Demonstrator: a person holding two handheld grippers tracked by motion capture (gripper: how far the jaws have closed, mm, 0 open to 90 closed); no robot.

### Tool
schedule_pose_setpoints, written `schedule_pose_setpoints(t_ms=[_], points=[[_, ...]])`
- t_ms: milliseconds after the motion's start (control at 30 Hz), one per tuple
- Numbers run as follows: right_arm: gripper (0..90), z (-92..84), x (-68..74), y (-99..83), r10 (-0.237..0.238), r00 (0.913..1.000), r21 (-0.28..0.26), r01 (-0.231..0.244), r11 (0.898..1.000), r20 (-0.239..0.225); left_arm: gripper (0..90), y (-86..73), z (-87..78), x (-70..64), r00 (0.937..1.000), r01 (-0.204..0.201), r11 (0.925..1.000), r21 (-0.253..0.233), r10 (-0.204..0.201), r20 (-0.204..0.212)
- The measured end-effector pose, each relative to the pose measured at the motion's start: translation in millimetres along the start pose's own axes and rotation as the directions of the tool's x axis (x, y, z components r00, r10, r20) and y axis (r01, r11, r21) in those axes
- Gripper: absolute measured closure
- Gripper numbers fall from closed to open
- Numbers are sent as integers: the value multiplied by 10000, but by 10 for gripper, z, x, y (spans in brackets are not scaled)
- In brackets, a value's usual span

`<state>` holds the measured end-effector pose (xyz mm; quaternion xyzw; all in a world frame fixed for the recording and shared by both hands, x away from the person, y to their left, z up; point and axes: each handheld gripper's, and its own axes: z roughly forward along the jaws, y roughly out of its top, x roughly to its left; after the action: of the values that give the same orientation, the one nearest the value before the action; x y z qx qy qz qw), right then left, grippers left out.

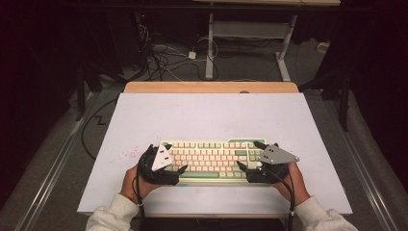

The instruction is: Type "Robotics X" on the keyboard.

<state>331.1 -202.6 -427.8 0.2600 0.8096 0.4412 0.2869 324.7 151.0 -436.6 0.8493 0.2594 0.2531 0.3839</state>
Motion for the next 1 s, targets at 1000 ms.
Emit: schedule_pose_setpoints(t_ms=[1000], points=[[160, -181, -120, 61, -429, 9971, -47, 433, 9991, 632, 152, -61, -171, 90, 9974, -70, 9990, -438, 39, -722]])
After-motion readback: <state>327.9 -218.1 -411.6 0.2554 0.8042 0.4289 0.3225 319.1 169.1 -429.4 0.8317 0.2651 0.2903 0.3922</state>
